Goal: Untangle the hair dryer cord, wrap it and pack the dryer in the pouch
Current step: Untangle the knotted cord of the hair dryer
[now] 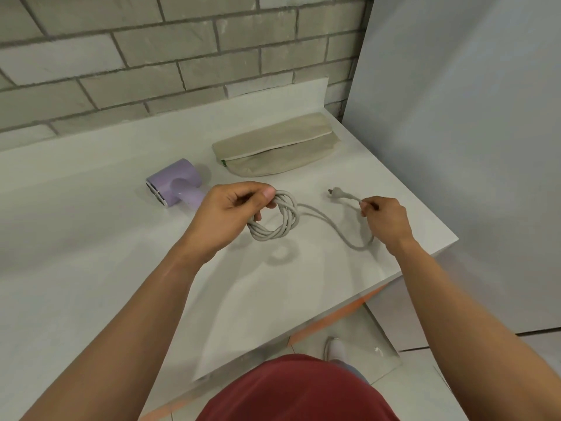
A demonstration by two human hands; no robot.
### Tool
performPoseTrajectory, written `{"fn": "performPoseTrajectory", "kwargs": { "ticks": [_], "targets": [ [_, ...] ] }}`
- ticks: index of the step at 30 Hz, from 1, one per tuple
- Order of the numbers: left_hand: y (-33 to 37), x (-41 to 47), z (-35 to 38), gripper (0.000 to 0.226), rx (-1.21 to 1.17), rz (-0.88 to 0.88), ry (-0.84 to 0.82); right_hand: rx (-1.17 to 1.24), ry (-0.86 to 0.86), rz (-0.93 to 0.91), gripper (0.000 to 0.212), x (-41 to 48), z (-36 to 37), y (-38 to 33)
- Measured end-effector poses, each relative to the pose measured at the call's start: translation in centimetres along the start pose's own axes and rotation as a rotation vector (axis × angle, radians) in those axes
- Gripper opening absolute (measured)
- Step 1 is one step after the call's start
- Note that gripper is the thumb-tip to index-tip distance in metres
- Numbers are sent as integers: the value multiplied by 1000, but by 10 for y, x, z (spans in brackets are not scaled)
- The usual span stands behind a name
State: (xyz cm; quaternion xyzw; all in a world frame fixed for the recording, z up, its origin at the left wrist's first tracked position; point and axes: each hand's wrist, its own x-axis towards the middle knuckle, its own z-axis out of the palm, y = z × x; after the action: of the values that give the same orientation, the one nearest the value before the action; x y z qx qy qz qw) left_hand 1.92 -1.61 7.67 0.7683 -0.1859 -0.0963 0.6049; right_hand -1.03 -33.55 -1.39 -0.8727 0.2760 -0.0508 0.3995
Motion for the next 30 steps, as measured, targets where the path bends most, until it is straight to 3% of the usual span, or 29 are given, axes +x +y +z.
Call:
{"fn": "performPoseTrajectory", "kwargs": {
  "ticks": [4, 7, 9, 11, 13, 16, 18, 20, 24, 27, 30],
  "targets": [
    [1, -3, 1, 11, 2, 10, -59, -207, -17, 16, 24, 10, 10, 14],
    [-2, -6, -1, 17, -1, -4, -95, -400, -25, -25, 15, 7, 15, 8],
    [-3, -8, -4, 22, 10, -16, -126, -483, -34, -50, 29, 2, 17, -3],
    [-4, -8, -7, 24, 17, -14, -163, -387, 6, -188, 42, -8, 18, -22],
    [-2, -9, -9, 25, 7, -22, -182, -98, -28, -351, 30, -23, 19, -50],
    [-1, -8, -12, 24, 51, 3, -192, 293, -437, -421, 24, -52, 17, -92],
    [-1, -9, -12, 25, 47, 24, -172, 367, -657, -478, 33, -60, 17, -104],
    [-5, -9, -12, 28, 39, 36, -143, 348, -745, -535, 45, -60, 14, -106],
    [-9, -13, -9, 25, 37, 33, -105, 285, -758, -617, 60, -54, 7, -103],
    [-11, -10, -5, 25, -41, 55, 11, 251, -761, -632, 70, -51, 6, -102],
    [-13, -4, -2, 25, -113, 43, 109, 348, -688, -598, 61, -52, 11, -101]
  ]
}}
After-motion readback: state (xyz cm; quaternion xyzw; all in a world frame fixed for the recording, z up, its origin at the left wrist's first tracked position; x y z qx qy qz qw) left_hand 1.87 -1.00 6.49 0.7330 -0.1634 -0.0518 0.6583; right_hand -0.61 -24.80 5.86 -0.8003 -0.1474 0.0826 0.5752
